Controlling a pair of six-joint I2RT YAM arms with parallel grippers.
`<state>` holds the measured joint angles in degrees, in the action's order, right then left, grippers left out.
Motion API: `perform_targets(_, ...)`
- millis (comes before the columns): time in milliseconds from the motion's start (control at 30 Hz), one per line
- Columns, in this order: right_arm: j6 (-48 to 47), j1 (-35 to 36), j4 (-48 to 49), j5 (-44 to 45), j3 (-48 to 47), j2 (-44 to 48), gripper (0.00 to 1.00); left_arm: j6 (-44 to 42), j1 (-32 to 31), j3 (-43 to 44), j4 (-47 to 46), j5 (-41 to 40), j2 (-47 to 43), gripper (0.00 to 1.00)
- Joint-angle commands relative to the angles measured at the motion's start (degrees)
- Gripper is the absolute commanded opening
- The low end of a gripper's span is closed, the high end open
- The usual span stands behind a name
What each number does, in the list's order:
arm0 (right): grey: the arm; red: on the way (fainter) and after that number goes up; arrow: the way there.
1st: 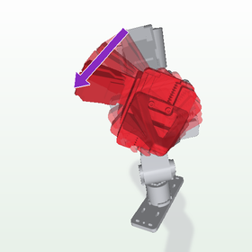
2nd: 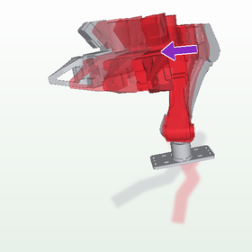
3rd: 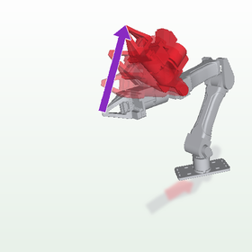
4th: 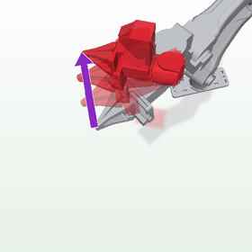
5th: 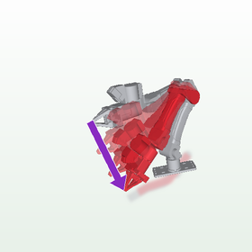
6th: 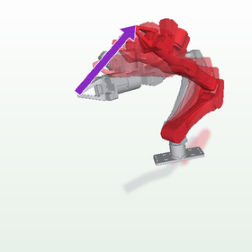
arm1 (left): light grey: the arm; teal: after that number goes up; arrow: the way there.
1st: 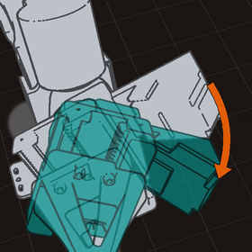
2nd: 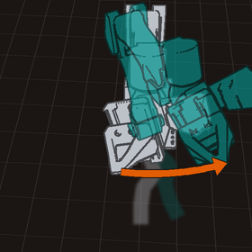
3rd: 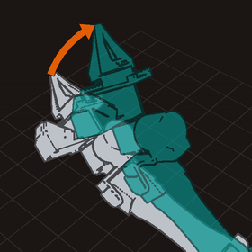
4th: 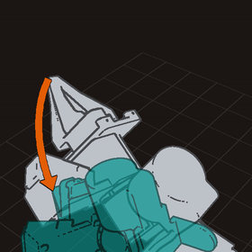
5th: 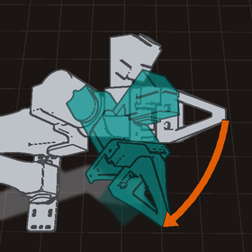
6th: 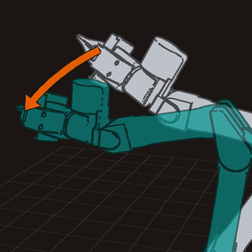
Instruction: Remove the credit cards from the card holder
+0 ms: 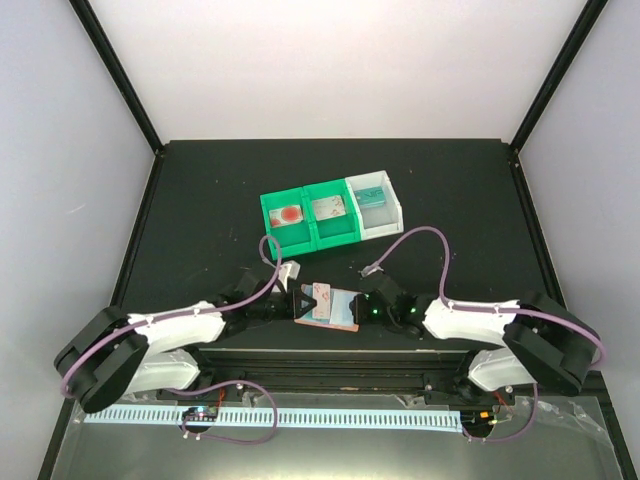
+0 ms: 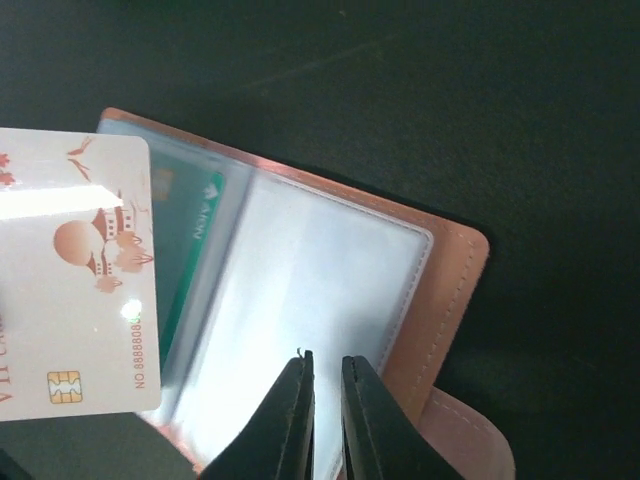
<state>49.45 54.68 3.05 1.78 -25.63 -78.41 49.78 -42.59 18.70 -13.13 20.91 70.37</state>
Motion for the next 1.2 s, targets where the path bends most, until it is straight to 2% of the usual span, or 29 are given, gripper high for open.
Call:
perform_targets(0,-8.4,0.3,-5.9,-0.2,-4.2,4.3,0.10,-5.2,0.2,2.5,6.5,-1.5,-4.3,0.02)
perform_targets(200,-18.8,0.3,-10.6,-6.2,-6.5,13.2,0.15,-8.7,0.3,3.2,10.9,1.7,-10.7,0.02)
perform_targets(500,-26.2,0.3,-21.7,-14.6,-12.3,25.0,0.21,-12.6,0.9,2.8,13.6,11.8,-20.1,0.02)
perform_targets(633,-28.6,0.3,-26.1,-18.4,-15.8,24.8,0.23,-13.7,0.9,3.0,14.8,17.7,-23.6,0.01)
perform_targets(767,-30.0,0.3,-28.0,-23.6,-18.1,22.9,0.29,-14.8,0.9,3.0,16.1,20.5,-27.8,0.01)
perform_targets(967,-30.2,0.2,-27.2,-25.4,-18.0,22.5,0.34,-16.2,0.9,2.7,16.0,26.3,-32.1,0.02)
perform_targets(1033,-30.2,0.2,-27.4,-25.4,-18.2,22.5,0.38,-16.6,0.9,2.9,16.0,28.1,-32.7,0.02)
perform_targets(1167,-30.5,0.2,-27.5,-26.6,-18.3,23.2,0.39,-17.3,0.9,3.0,16.6,29.3,-33.3,0.02)
